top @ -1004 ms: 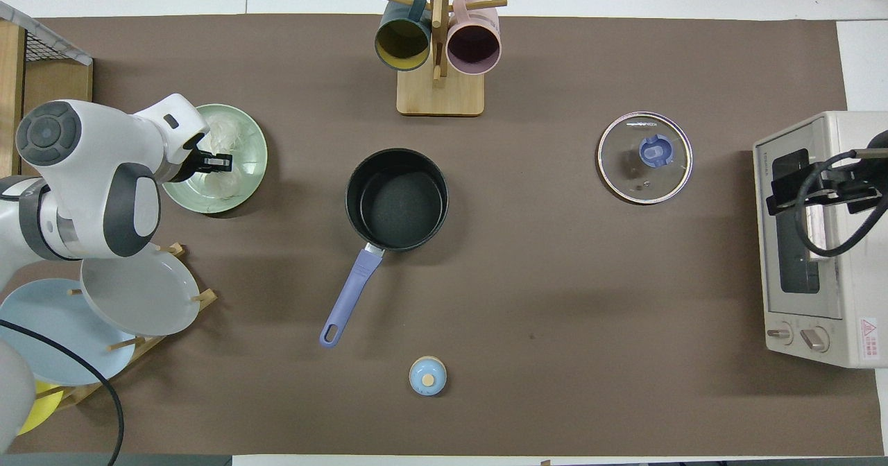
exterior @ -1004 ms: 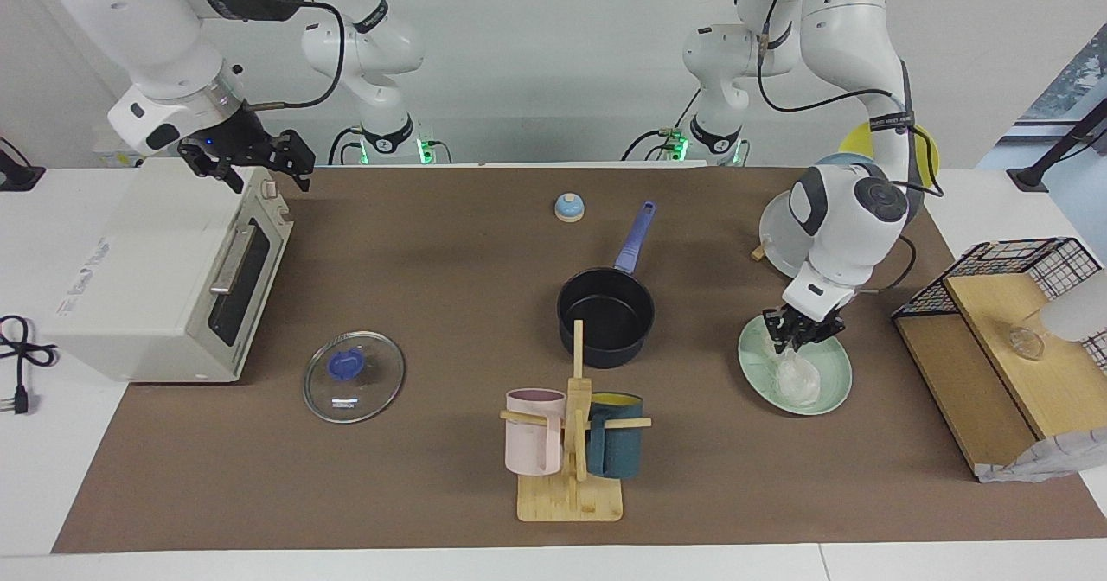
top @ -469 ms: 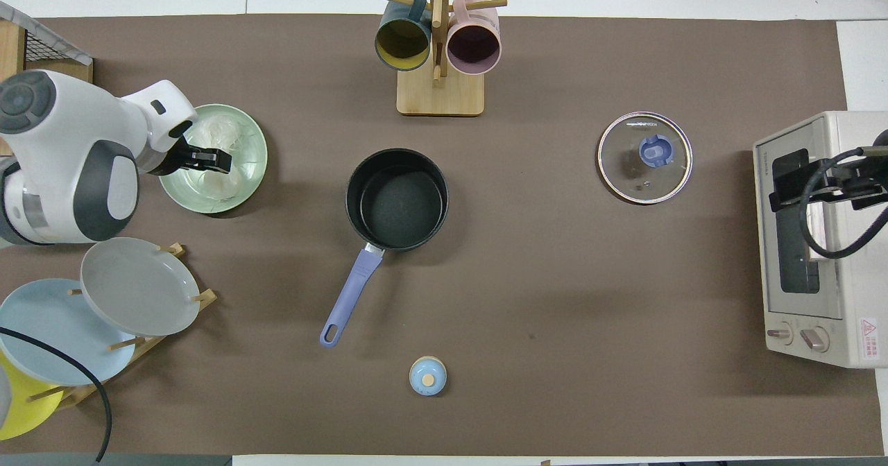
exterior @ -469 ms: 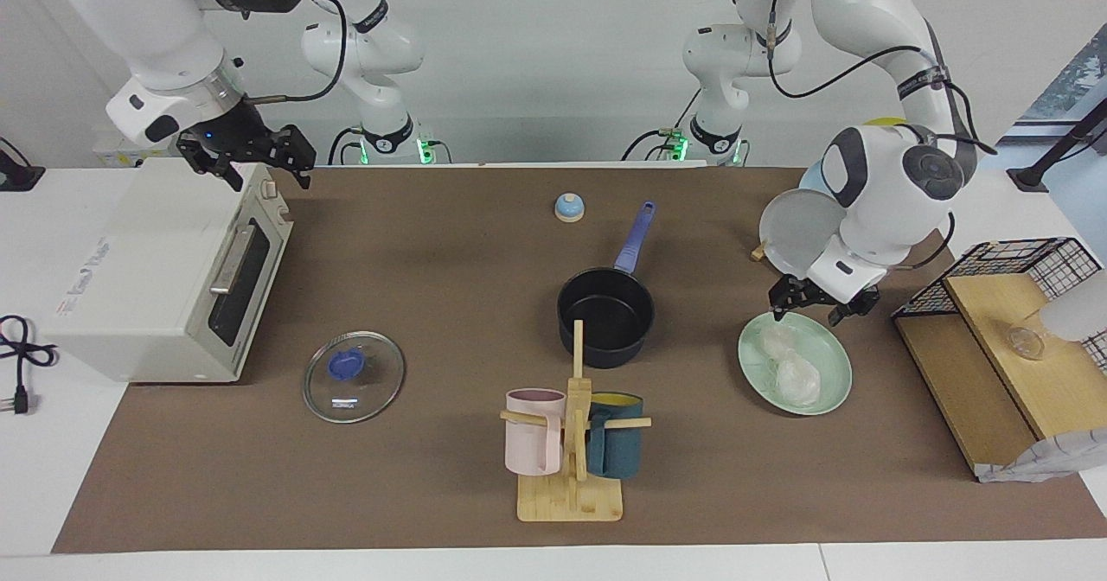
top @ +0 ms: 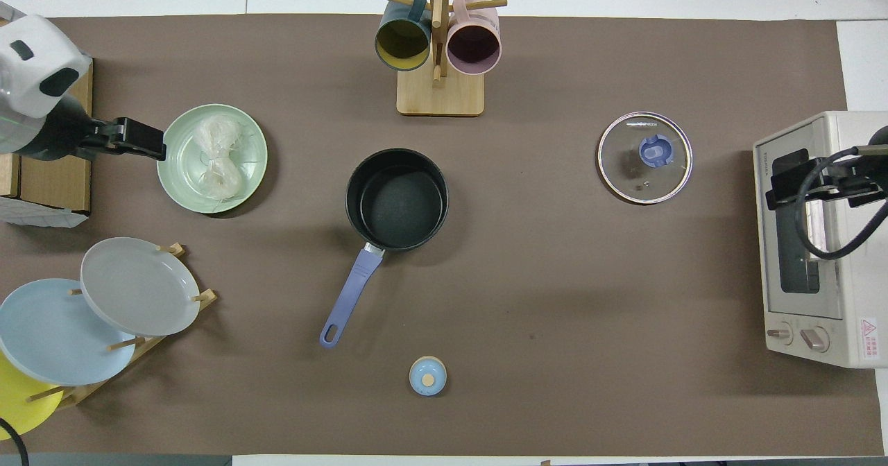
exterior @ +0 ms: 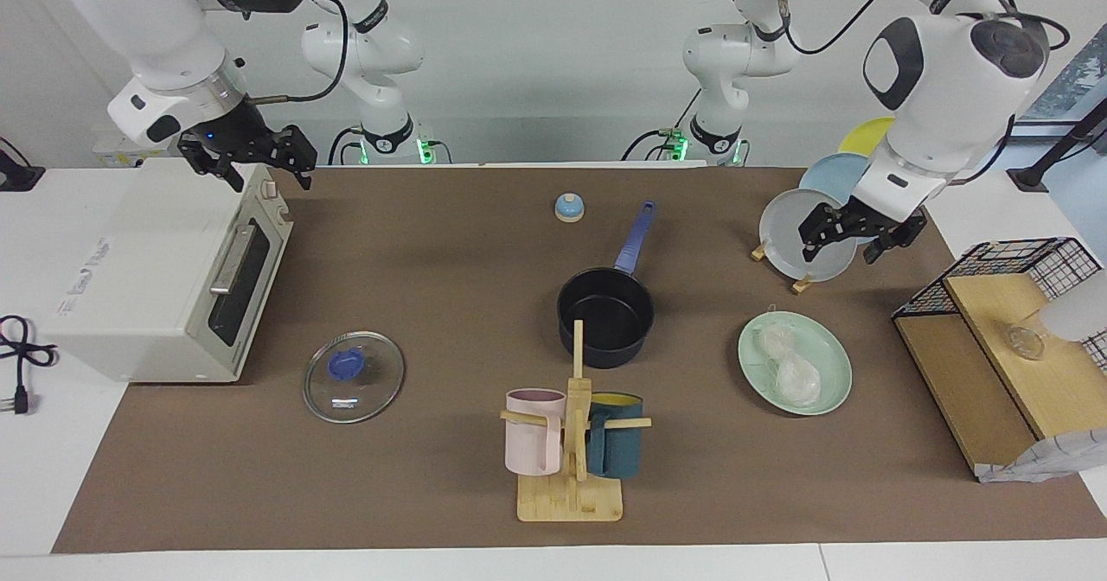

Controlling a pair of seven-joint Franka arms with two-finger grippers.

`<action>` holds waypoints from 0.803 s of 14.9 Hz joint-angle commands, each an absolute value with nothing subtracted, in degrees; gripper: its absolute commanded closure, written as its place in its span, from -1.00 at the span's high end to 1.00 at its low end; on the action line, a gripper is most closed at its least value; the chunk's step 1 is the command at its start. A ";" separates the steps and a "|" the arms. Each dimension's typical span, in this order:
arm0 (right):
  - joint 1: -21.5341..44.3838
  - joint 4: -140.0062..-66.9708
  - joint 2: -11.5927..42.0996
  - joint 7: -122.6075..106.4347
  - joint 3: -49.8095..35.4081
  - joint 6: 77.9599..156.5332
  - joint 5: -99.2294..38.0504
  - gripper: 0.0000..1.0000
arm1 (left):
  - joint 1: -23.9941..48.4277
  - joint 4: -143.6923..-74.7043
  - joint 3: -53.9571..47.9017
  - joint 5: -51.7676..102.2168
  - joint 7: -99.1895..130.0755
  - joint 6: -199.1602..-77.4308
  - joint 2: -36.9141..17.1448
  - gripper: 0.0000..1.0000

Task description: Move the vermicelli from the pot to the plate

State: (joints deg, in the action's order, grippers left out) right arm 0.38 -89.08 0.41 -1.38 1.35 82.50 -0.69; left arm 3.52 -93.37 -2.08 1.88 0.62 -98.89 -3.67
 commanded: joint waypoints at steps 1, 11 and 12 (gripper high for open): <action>0.26 -88.86 0.53 -0.88 -0.17 82.88 1.14 1.00 | 2.64 -94.04 -1.50 1.85 2.02 -95.29 0.17 1.00; 0.18 -88.86 0.61 -0.79 -0.53 85.43 1.50 1.00 | 4.48 -98.79 -1.67 0.18 3.16 -93.69 4.40 1.00; 0.18 -88.86 0.44 -0.79 -0.35 85.26 1.49 1.00 | 4.57 -97.48 -1.67 0.18 3.25 -93.08 3.96 1.00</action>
State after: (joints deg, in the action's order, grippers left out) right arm 0.39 -89.07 0.43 -1.38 -0.29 84.70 1.20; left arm 3.59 -97.90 -1.99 1.37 2.12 -94.20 2.99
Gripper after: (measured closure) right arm 0.000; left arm 0.000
